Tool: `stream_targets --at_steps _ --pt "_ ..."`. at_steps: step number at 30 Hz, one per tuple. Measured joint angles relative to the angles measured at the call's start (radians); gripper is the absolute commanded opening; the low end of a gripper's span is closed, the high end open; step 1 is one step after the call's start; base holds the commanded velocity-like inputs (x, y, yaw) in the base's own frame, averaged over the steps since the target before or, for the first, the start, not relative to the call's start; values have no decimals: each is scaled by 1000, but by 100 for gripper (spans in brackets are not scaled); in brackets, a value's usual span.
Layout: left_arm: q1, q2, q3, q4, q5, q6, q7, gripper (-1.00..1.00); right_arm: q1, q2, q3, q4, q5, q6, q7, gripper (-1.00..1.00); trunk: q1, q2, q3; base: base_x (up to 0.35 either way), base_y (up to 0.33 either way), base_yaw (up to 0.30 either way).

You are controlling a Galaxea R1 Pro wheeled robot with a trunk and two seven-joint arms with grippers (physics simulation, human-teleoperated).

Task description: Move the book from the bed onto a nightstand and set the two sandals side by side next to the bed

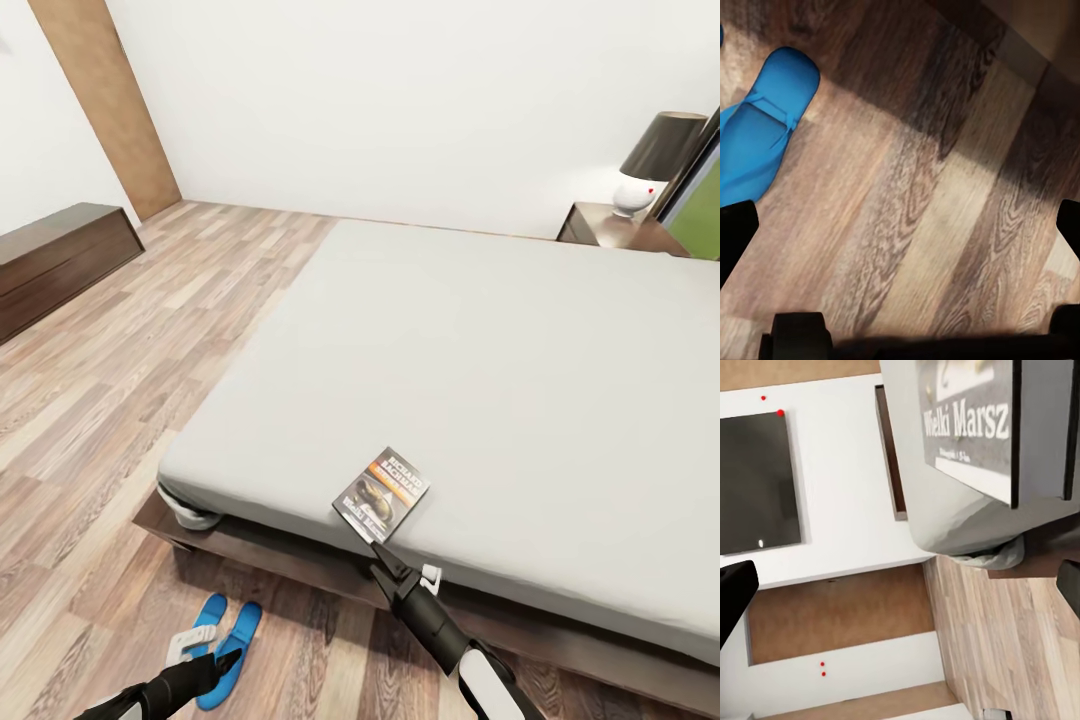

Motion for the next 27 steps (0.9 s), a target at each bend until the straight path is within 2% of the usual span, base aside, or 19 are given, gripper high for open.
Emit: stream_targets --at_steps 21,27 --pt "0 -1 0 0 0 0 2 100 0 0 0 0 0 0 0 100 0 0 0 39 -20 0" --pt "0 -1 0 0 0 0 2 100 0 0 0 0 0 0 0 100 23 -42 -19 0 0 0"
